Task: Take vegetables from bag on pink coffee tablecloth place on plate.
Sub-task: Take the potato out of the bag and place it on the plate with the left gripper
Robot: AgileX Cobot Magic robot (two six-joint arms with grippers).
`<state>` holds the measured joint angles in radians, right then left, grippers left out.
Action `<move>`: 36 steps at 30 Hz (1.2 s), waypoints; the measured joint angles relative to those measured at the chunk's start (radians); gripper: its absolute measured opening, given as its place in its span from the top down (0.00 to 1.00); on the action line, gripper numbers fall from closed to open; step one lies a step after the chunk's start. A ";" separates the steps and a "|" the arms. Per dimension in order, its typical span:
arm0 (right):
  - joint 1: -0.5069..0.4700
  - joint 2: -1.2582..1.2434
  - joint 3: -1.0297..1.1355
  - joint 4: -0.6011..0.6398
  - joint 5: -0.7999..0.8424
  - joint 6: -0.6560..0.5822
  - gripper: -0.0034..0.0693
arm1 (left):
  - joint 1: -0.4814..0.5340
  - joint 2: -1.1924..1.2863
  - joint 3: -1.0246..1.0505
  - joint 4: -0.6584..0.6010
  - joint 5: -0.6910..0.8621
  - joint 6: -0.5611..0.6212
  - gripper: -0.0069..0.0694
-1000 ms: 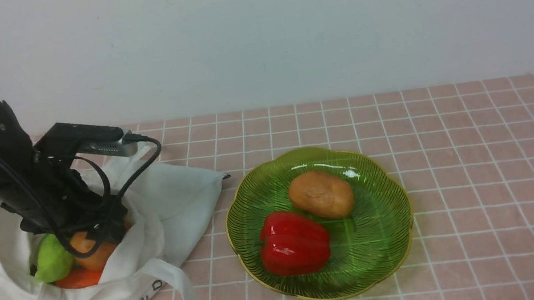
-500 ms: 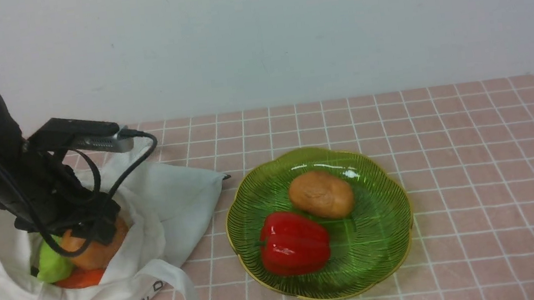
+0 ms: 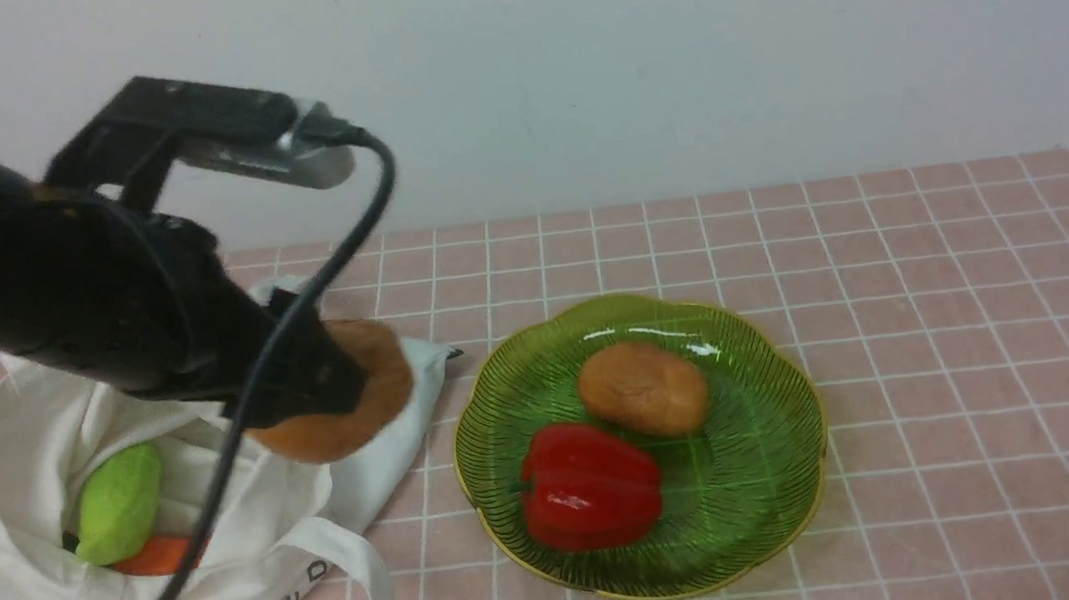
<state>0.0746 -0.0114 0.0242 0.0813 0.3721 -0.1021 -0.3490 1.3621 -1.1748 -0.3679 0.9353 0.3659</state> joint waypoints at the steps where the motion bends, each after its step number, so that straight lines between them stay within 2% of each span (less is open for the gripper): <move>1: 0.000 0.000 0.000 0.000 0.000 0.000 0.97 | -0.050 0.025 0.000 -0.022 -0.045 0.002 0.35; 3: 0.000 0.000 0.000 0.000 0.000 0.000 0.97 | -0.090 0.050 0.000 -0.044 -0.084 0.004 0.35; 5: 0.000 0.000 0.000 0.000 0.000 0.000 0.97 | -0.189 0.139 0.000 -0.086 -0.198 0.014 0.35; 11: 0.000 0.000 0.000 0.000 0.000 0.000 0.97 | -0.323 0.337 0.000 -0.140 -0.422 0.019 0.35; 20: 0.000 0.000 0.000 0.000 0.000 0.000 0.97 | -0.361 0.492 0.000 -0.283 -0.587 0.020 0.34; 24: 0.000 0.000 0.000 0.000 0.000 0.000 0.97 | -0.361 0.496 -0.002 -0.290 -0.583 0.025 0.26; 27: 0.000 0.000 0.000 0.000 0.000 0.000 0.97 | -0.350 0.494 -0.026 -0.264 -0.517 0.043 0.17; 30: 0.000 0.000 0.000 0.000 0.000 0.000 0.97 | -0.328 0.486 -0.049 -0.233 -0.446 0.042 0.16; 31: 0.000 0.000 0.000 0.000 0.000 0.000 0.97 | -0.300 0.470 -0.073 -0.214 -0.380 0.031 0.17; 33: 0.000 0.000 0.000 0.000 0.000 0.000 0.97 | -0.281 0.452 -0.092 -0.203 -0.342 0.012 0.20; 34: 0.000 0.000 0.000 0.000 0.000 0.000 0.97 | -0.246 0.416 -0.119 -0.189 -0.277 -0.026 0.29; 36: 0.000 0.000 0.000 0.000 0.000 0.000 0.97 | -0.222 0.379 -0.134 -0.175 -0.247 -0.047 0.39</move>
<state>0.0746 -0.0114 0.0242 0.0813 0.3721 -0.1021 -0.5712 1.7407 -1.3088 -0.5424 0.6883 0.3184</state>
